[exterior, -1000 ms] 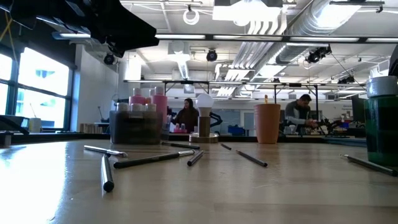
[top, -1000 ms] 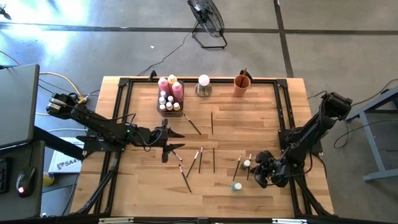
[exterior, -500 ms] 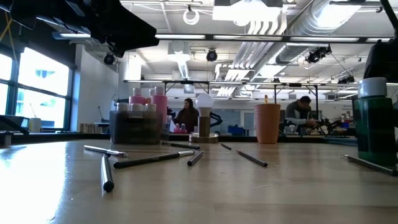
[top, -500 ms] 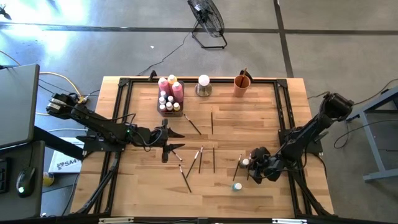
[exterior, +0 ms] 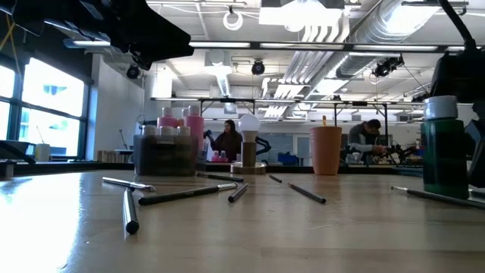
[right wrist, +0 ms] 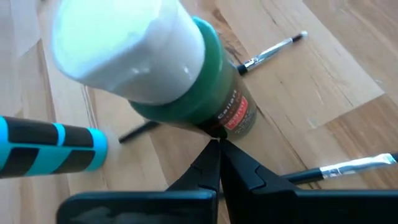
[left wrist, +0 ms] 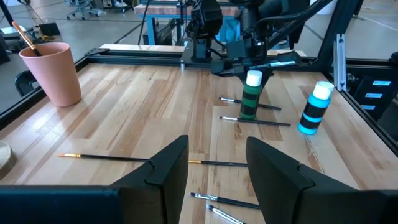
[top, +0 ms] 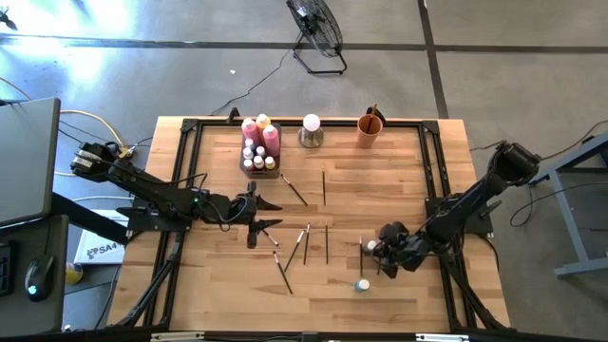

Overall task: Pick & Place Paint Supplies
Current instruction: Put the small green paint bottle into the gray bin

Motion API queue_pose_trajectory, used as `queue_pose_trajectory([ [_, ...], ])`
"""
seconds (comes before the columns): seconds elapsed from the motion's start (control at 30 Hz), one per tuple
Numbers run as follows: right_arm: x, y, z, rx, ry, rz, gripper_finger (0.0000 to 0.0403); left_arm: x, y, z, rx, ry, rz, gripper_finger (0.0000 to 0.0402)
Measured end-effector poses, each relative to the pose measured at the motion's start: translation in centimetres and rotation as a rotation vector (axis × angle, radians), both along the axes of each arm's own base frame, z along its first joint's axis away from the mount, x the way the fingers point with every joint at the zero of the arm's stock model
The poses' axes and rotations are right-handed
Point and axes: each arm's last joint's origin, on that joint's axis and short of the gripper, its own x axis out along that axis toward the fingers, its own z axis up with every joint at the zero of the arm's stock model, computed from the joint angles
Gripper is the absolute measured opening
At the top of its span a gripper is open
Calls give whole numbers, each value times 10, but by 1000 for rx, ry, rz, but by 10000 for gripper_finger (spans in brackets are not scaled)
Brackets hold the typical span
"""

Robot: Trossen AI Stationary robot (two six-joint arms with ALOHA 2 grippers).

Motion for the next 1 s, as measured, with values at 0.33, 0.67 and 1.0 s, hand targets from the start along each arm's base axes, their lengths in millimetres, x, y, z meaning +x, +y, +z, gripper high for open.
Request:
queue_pose_trajectory([
  [0.33,7,-6,2,-17,-23,5,2,0,0,0,0,0,0,159],
  [0.67,16,-6,-7,8,-9,39,2,0,0,0,0,0,0,159],
  [1.0,27,2,-21,9,-58,53,2,0,0,0,19,1,-3,159],
])
